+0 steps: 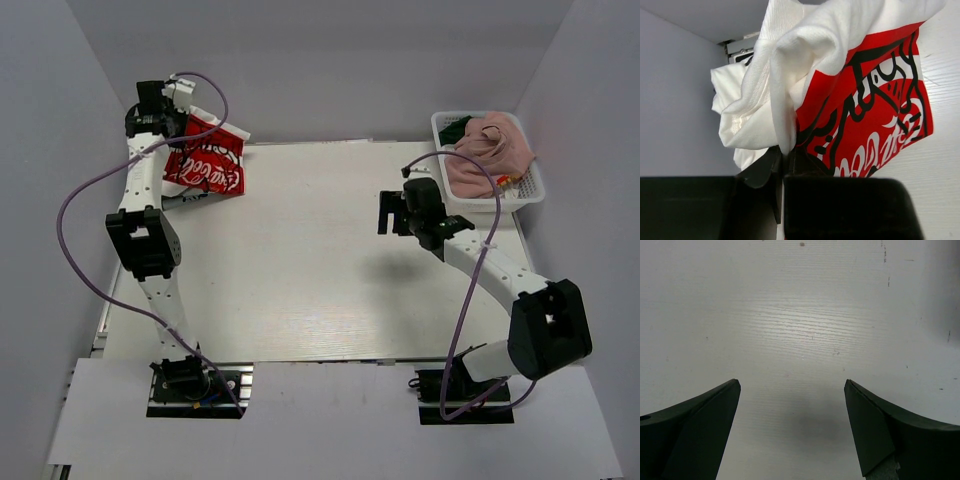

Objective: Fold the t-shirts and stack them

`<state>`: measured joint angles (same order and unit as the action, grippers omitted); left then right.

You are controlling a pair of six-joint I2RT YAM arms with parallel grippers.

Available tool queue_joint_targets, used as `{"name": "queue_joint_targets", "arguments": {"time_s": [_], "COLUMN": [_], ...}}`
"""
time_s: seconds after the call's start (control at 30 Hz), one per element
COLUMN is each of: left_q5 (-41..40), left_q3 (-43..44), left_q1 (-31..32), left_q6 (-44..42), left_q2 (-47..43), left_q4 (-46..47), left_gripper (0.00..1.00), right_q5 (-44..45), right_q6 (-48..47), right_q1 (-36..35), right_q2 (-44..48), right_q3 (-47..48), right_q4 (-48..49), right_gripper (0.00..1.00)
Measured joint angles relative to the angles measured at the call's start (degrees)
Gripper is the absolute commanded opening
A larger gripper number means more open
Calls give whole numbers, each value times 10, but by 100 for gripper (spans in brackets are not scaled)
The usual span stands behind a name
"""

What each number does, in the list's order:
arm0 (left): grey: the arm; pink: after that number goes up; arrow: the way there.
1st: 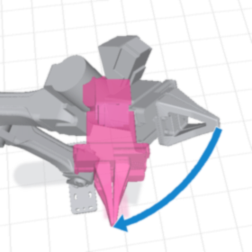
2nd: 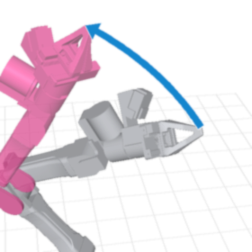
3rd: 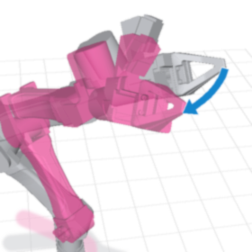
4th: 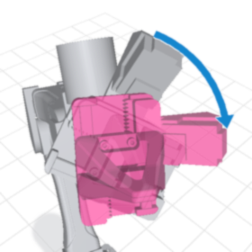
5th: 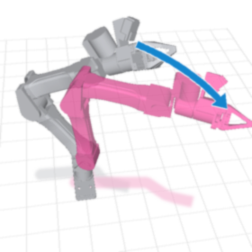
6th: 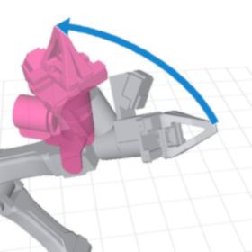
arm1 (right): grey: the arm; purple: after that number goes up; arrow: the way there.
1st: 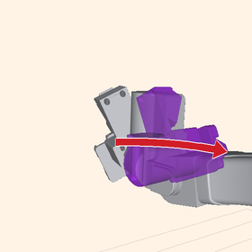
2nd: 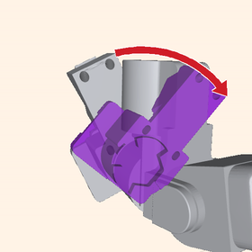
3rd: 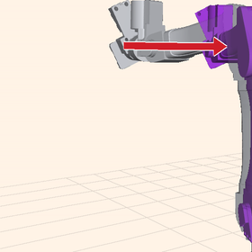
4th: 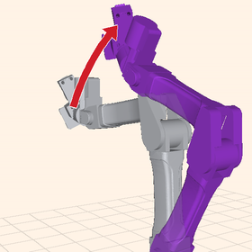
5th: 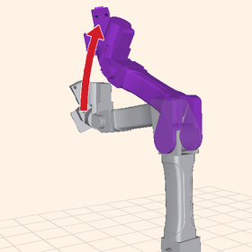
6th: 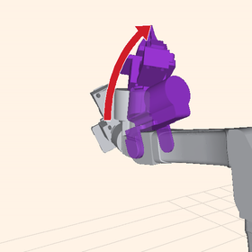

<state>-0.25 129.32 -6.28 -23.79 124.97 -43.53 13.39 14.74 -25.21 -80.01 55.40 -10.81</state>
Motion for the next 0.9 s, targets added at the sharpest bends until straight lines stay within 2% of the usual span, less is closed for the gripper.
{"name": "queue_joint_targets", "arguments": {"time_s": [0.47,0.73,0.9], "left_q5": [93,138,144], "left_q3": [0,2,-5], "left_q1": [-105,-142,-154], "left_q6": [7,4,6], "left_q2": [13,79,89], "left_q4": [30,59,79], "left_gripper": [0,0,0], "right_q5": [-24,-30,-31], "right_q6": [-1,-1,-2], "right_q1": [0,-1,-2], "right_q2": [-60,-95,-95], "right_q3": [64,93,100], "right_q4": [-51,-87,-105], "right_gripper": [90,90,90]}}
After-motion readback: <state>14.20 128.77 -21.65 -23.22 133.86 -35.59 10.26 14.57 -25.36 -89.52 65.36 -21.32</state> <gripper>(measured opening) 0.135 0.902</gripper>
